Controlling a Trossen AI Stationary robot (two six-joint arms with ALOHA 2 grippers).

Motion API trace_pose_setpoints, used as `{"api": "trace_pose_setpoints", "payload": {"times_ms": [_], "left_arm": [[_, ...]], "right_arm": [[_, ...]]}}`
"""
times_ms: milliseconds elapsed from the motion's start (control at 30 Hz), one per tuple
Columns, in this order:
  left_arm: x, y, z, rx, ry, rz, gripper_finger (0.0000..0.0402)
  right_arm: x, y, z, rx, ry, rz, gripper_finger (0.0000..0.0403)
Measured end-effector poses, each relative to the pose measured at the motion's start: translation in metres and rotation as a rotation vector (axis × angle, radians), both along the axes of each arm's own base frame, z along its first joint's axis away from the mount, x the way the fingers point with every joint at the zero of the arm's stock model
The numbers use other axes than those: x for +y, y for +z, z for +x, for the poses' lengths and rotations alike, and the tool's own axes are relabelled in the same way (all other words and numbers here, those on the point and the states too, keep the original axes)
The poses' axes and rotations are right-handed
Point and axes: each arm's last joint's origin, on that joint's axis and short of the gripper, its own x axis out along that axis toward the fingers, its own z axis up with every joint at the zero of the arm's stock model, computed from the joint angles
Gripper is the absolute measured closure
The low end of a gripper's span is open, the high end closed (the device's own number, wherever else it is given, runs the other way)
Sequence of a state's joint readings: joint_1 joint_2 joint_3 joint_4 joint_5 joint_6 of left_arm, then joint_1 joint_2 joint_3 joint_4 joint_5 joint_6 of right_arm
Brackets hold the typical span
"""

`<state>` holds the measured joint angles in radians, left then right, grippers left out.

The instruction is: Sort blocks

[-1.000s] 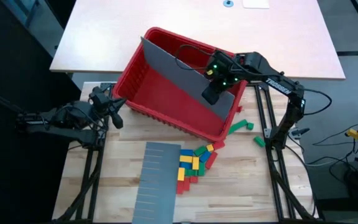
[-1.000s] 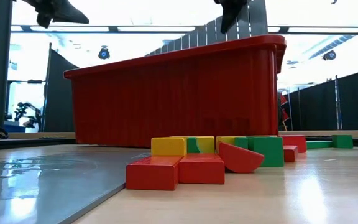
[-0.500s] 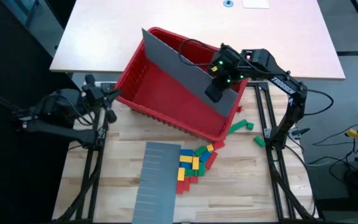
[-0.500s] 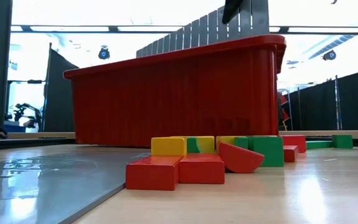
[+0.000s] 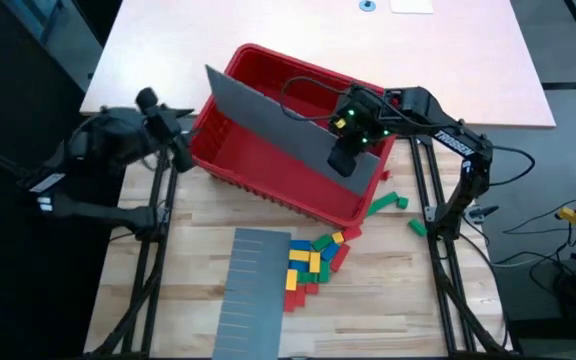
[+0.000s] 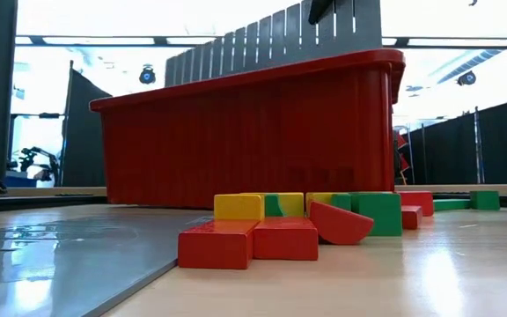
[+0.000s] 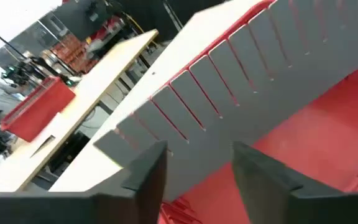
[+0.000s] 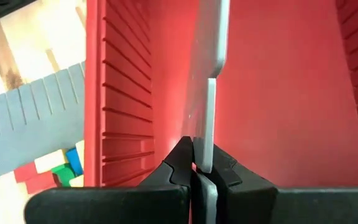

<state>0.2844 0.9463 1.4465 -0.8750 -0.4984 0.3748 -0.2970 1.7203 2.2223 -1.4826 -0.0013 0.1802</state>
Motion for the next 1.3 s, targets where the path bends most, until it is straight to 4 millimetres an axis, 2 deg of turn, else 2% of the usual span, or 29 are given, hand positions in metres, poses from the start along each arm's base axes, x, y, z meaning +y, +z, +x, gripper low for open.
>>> {"api": "trace_pose_setpoints", "payload": {"times_ms": [167, 300, 600, 733, 1067, 1300], "left_arm": [[0.025, -0.004, 0.019, 0.064, -0.02, -0.047, 0.016], [0.044, -0.006, 0.031, 0.126, -0.024, -0.047, 0.0142], [0.074, 0.015, 0.048, 0.163, -0.108, 0.01, 0.0155], [0.084, 0.02, 0.055, 0.189, -0.167, -0.026, 0.0159], [0.092, 0.009, 0.069, 0.386, -0.27, -0.253, 0.0156], [0.101, 0.011, 0.075, 0.404, -0.262, -0.25, 0.0166]], "right_arm": [[0.008, 0.0, 0.002, 0.001, 0.029, -0.003, 0.0403], [0.015, 0.0, 0.004, 0.001, 0.05, 0.0, 0.0403], [0.028, 0.0, 0.007, 0.0, 0.096, 0.0, 0.0403], [0.031, 0.0, 0.008, 0.0, 0.103, 0.0, 0.0403], [0.03, -0.001, 0.007, 0.013, 0.117, -0.013, 0.0403], [0.03, -0.001, 0.007, 0.016, 0.132, -0.02, 0.0403]]}}
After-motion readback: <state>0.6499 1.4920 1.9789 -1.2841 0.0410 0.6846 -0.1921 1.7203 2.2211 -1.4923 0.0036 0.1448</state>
